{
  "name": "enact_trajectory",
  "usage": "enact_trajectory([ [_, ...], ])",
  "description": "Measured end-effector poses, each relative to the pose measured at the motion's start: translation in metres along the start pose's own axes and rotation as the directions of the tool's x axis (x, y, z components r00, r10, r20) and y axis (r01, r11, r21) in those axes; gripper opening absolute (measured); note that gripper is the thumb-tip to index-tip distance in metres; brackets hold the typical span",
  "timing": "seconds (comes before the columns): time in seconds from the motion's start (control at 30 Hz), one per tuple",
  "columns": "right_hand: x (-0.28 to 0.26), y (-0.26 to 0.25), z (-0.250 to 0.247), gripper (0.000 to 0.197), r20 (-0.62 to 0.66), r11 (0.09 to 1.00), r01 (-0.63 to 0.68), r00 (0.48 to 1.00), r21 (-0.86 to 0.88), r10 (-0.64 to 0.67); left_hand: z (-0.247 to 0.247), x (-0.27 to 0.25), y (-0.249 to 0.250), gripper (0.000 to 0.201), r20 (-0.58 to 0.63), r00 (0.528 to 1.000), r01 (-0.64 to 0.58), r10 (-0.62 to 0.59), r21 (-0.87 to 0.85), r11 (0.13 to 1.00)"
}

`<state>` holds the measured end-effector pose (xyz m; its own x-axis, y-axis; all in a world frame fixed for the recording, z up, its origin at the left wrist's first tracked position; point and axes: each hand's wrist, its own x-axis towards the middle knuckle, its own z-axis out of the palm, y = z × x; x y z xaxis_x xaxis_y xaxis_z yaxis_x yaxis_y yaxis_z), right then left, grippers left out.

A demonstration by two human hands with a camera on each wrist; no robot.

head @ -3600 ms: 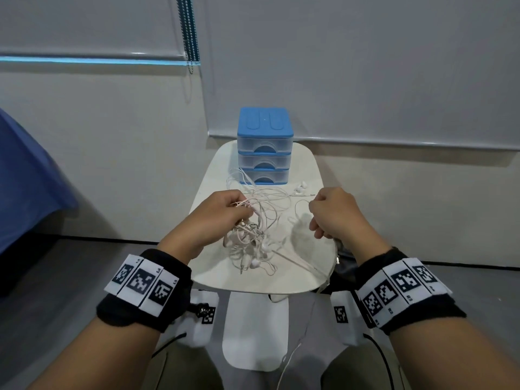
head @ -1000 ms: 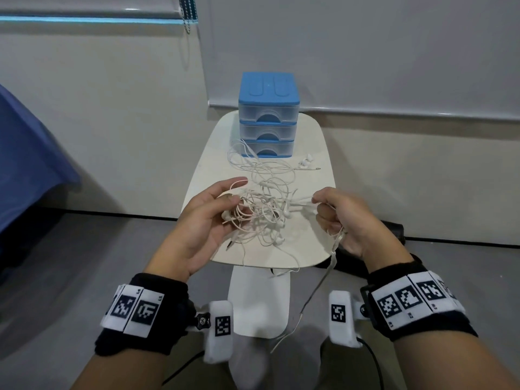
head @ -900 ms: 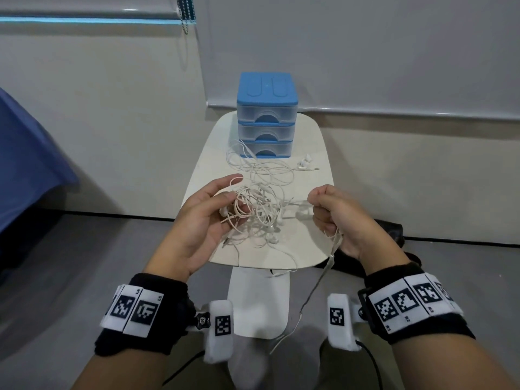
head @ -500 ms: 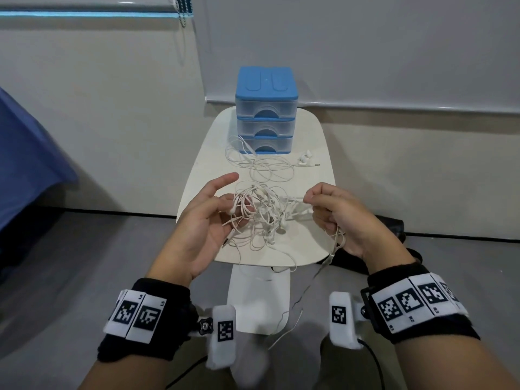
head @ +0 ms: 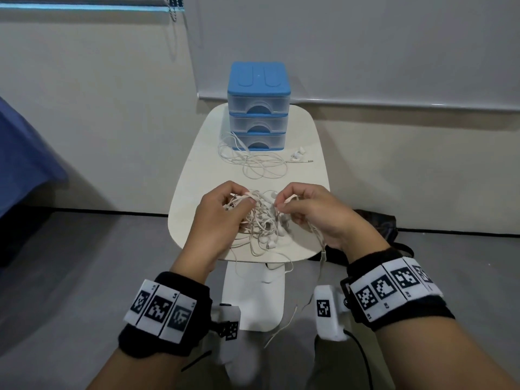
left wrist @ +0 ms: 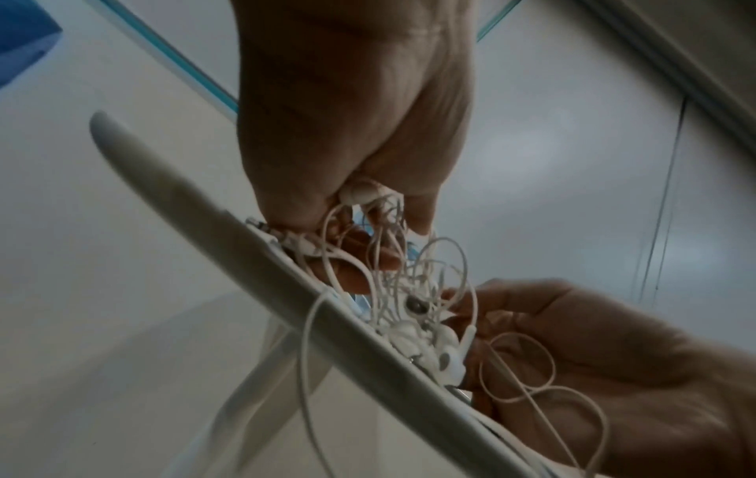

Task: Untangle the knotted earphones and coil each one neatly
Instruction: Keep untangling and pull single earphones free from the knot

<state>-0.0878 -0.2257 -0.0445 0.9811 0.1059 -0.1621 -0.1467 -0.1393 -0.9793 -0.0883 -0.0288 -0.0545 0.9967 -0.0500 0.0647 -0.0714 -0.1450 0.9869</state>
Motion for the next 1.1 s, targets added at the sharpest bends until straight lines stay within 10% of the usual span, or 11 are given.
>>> enact_trajectory([
  [0.6, -0.008, 0.003, 0.012, 0.008, 0.077, 0.997, 0.040, 0.996, -0.062, -0.035, 0.001, 0.006, -0.003, 0.046, 0.054, 0.977, 0.214, -0.207, -0.297, 0.931],
  [1.1, -0.003, 0.008, 0.013, 0.013, 0.033, 0.998, 0.051, 0.998, -0.034, -0.050, -0.002, 0.008, -0.008, 0.032, 0.122, 0.972, 0.228, -0.199, -0.313, 0.922],
])
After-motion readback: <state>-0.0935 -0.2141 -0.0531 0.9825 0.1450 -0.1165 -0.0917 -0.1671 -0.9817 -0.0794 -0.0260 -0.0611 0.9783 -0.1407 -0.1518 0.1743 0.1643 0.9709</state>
